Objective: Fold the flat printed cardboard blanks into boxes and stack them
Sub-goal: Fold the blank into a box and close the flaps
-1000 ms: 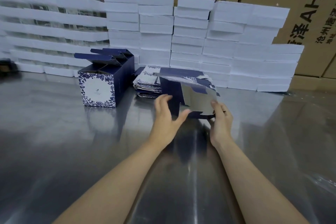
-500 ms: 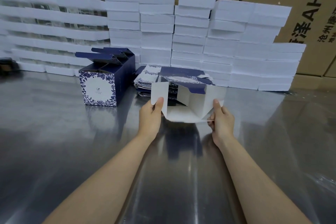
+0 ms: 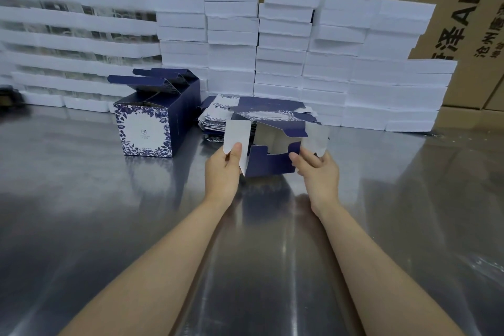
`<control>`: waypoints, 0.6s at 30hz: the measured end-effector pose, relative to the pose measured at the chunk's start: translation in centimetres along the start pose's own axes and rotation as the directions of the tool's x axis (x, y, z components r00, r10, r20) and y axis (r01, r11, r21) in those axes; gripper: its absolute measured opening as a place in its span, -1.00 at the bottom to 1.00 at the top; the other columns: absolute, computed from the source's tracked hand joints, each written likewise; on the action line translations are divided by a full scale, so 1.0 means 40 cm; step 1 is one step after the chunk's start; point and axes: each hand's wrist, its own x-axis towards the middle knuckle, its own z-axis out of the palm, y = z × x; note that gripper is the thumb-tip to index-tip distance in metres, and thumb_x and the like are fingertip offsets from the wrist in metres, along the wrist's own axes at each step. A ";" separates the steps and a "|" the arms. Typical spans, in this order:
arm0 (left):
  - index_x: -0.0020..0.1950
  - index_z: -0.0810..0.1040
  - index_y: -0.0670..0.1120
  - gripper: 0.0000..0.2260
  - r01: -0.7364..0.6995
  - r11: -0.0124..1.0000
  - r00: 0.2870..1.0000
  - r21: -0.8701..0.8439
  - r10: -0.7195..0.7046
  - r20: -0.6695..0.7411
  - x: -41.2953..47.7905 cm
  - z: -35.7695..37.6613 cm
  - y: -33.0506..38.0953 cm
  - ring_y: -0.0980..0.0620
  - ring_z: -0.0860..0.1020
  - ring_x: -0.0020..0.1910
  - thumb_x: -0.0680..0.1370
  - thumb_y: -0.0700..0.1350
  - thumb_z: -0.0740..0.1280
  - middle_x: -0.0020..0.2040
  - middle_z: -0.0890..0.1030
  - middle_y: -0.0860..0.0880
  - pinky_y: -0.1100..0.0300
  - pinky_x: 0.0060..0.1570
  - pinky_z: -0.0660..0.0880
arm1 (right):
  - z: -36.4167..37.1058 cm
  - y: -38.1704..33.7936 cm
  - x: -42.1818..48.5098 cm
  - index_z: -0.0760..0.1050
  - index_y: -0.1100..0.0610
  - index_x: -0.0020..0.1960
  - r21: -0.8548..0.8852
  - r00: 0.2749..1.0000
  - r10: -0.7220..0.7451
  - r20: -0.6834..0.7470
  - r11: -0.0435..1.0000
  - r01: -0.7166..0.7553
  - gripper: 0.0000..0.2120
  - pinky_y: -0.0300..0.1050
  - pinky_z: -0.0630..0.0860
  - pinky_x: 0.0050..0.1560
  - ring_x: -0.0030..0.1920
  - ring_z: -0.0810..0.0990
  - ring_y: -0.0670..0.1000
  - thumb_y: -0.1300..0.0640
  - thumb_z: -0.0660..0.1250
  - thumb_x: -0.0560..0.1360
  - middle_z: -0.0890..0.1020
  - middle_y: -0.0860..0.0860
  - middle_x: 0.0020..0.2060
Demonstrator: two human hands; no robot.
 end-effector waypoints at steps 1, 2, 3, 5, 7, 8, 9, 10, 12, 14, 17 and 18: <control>-0.26 0.44 -0.17 -0.67 -0.015 1.000 1.000 0.024 0.015 0.004 -0.001 0.001 -0.001 -0.03 0.44 -0.31 0.64 -0.01 0.23 -0.34 0.45 -0.13 0.16 -0.26 0.42 | 0.001 -0.001 0.000 0.49 0.09 0.00 -0.024 0.999 -0.020 -0.041 1.000 0.019 -0.72 -0.31 0.57 -0.16 -0.21 0.64 -0.18 0.20 0.53 0.39 0.71 -0.06 -0.03; -0.25 0.45 -0.16 -0.67 -0.041 0.997 0.999 0.059 0.041 0.009 -0.002 0.002 -0.003 0.01 0.42 -0.33 0.64 0.00 0.23 -0.35 0.46 -0.13 0.26 -0.33 0.34 | 0.000 -0.001 0.000 0.47 0.07 -0.07 -0.043 0.996 -0.038 -0.075 0.998 0.035 -0.73 -0.33 0.54 -0.22 -0.26 0.64 -0.18 0.20 0.54 0.38 0.72 -0.08 -0.09; -0.22 0.48 -0.19 -0.67 -0.074 0.992 0.997 0.100 0.073 0.014 -0.003 0.003 -0.005 0.04 0.40 -0.36 0.64 0.01 0.23 -0.36 0.46 -0.11 0.31 -0.38 0.28 | -0.002 0.001 0.002 0.45 0.04 -0.13 -0.063 0.993 -0.053 -0.105 0.997 0.046 -0.73 -0.35 0.52 -0.24 -0.28 0.64 -0.18 0.20 0.55 0.37 0.72 -0.11 -0.16; -0.15 0.49 -0.25 -0.65 -0.127 0.978 0.992 0.166 0.123 0.038 -0.006 0.006 -0.007 0.04 0.35 -0.38 0.64 0.01 0.22 -0.35 0.45 -0.10 0.30 -0.39 0.25 | -0.003 0.000 0.003 0.43 0.00 -0.18 -0.092 0.986 -0.071 -0.152 0.994 0.057 -0.71 -0.41 0.48 -0.28 -0.33 0.61 -0.20 0.19 0.56 0.35 0.71 -0.13 -0.26; -0.09 0.49 -0.26 -0.68 -0.167 0.969 0.985 0.183 0.155 0.077 -0.006 0.010 -0.010 -0.03 0.40 -0.31 0.64 0.00 0.23 -0.24 0.51 -0.17 0.25 -0.32 0.29 | -0.002 0.000 0.002 0.43 0.00 -0.18 -0.123 0.983 -0.073 -0.170 0.991 0.052 -0.71 -0.41 0.49 -0.29 -0.39 0.58 -0.19 0.17 0.56 0.35 0.71 -0.13 -0.28; -0.08 0.50 -0.26 -0.70 -0.185 0.963 0.982 0.195 0.172 0.081 -0.005 0.011 -0.011 -0.05 0.42 -0.29 0.63 -0.01 0.25 -0.19 0.52 -0.18 0.24 -0.30 0.31 | 0.000 0.000 0.000 0.41 0.01 -0.18 -0.125 0.983 -0.072 -0.167 0.991 0.052 -0.70 -0.40 0.48 -0.31 -0.42 0.56 -0.17 0.16 0.55 0.35 0.70 -0.14 -0.29; -0.07 0.50 -0.25 -0.72 -0.197 0.956 0.980 0.218 0.186 0.071 -0.004 0.012 -0.011 -0.05 0.44 -0.27 0.62 -0.02 0.27 -0.17 0.52 -0.17 0.24 -0.28 0.33 | 0.002 0.001 0.000 0.39 0.04 -0.17 -0.124 0.985 -0.073 -0.157 0.991 0.054 -0.70 -0.41 0.46 -0.34 -0.46 0.54 -0.16 0.16 0.54 0.37 0.70 -0.13 -0.31; -0.06 0.52 -0.22 -0.75 -0.195 0.951 0.981 0.241 0.188 0.050 -0.003 0.012 -0.011 -0.04 0.47 -0.25 0.61 -0.03 0.30 -0.15 0.53 -0.13 0.22 -0.26 0.36 | 0.003 -0.001 -0.001 0.39 0.08 -0.16 -0.127 0.987 -0.073 -0.142 0.990 0.055 -0.71 -0.39 0.46 -0.36 -0.49 0.54 -0.15 0.16 0.53 0.38 0.69 -0.11 -0.34; -0.07 0.54 -0.11 -0.85 -0.156 0.960 0.986 0.234 0.164 -0.017 0.001 0.005 -0.008 0.04 0.50 -0.25 0.58 -0.04 0.36 -0.14 0.55 -0.06 0.30 -0.28 0.38 | 0.006 -0.007 0.000 0.43 0.17 -0.15 -0.149 0.991 -0.071 -0.113 0.987 0.054 -0.77 -0.31 0.49 -0.37 -0.50 0.57 -0.09 0.14 0.49 0.43 0.64 -0.02 -0.41; -0.13 0.50 -0.02 -0.88 -0.106 0.979 0.987 0.173 0.125 -0.100 0.008 -0.009 -0.002 0.12 0.48 -0.28 0.53 -0.06 0.42 -0.20 0.54 -0.02 0.41 -0.33 0.35 | 0.005 -0.012 0.001 0.48 0.17 -0.20 -0.158 0.995 -0.069 -0.073 0.986 0.057 -0.79 -0.23 0.51 -0.41 -0.50 0.60 0.03 0.09 0.45 0.47 0.61 0.09 -0.45; -0.10 0.51 -0.02 -0.88 -0.042 0.996 0.978 0.085 0.058 -0.202 0.017 -0.030 0.005 0.13 0.52 -0.25 0.50 -0.08 0.45 -0.20 0.56 0.03 0.42 -0.32 0.35 | -0.001 -0.009 -0.005 0.44 0.30 -0.32 -0.240 0.993 -0.116 0.030 0.963 0.119 -0.60 -0.22 0.41 -0.48 -0.59 0.49 0.05 0.02 0.42 0.50 0.60 0.17 -0.47; -0.10 0.51 0.00 -0.88 -0.050 0.997 0.975 0.062 0.062 -0.212 0.017 -0.034 0.007 0.20 0.52 -0.26 0.51 -0.10 0.45 -0.20 0.56 0.05 0.46 -0.31 0.36 | -0.002 -0.007 -0.010 0.40 0.31 -0.37 -0.294 0.986 -0.161 0.052 0.941 0.169 -0.55 -0.23 0.37 -0.49 -0.60 0.43 0.03 0.01 0.44 0.49 0.57 0.17 -0.50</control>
